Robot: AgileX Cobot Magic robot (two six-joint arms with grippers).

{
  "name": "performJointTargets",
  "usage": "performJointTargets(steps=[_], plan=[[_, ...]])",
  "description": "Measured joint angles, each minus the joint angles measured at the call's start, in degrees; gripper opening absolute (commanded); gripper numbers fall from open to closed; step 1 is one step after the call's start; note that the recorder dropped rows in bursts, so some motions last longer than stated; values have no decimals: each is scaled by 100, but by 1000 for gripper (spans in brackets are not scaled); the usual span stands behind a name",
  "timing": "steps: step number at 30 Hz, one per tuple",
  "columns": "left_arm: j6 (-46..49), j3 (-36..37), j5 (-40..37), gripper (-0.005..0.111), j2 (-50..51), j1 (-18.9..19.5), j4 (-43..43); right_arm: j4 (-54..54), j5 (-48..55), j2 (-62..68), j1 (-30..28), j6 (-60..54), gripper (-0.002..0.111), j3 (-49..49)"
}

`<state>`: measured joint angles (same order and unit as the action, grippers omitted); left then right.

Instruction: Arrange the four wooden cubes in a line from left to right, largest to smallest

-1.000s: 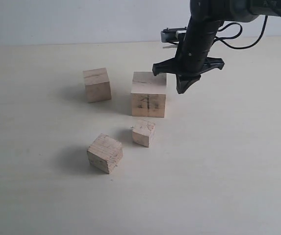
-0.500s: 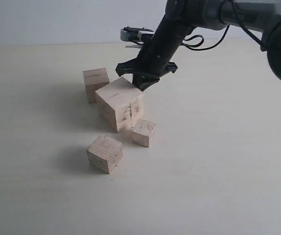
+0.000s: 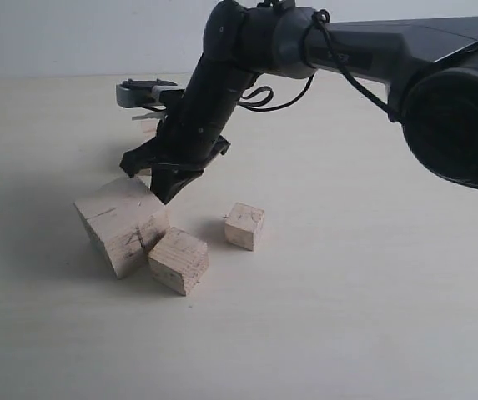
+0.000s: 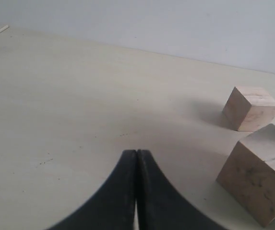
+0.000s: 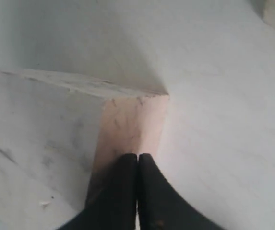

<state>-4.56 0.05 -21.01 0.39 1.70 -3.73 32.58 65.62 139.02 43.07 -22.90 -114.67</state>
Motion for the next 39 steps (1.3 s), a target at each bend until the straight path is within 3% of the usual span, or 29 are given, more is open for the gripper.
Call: performJointTargets(steps=[9, 16, 25, 29, 35, 39], plan=[[0, 0, 0, 0, 0, 0, 0, -1155, -181, -596, -7, 615, 0, 0], [0, 0, 0, 0, 0, 0, 0, -1167, 357, -1305, -22, 1609, 0, 34], [0, 0, 0, 0, 0, 0, 0, -890, 439, -1290, 73, 1751, 0, 210], [0, 0, 0, 0, 0, 0, 0, -670, 373, -1318, 195, 1751, 0, 771], [0, 0, 0, 0, 0, 0, 0, -571, -586, -1762, 445, 1492, 0, 2243], [0, 0, 0, 0, 0, 0, 0, -558, -929, -1827, 469, 1415, 0, 2537]])
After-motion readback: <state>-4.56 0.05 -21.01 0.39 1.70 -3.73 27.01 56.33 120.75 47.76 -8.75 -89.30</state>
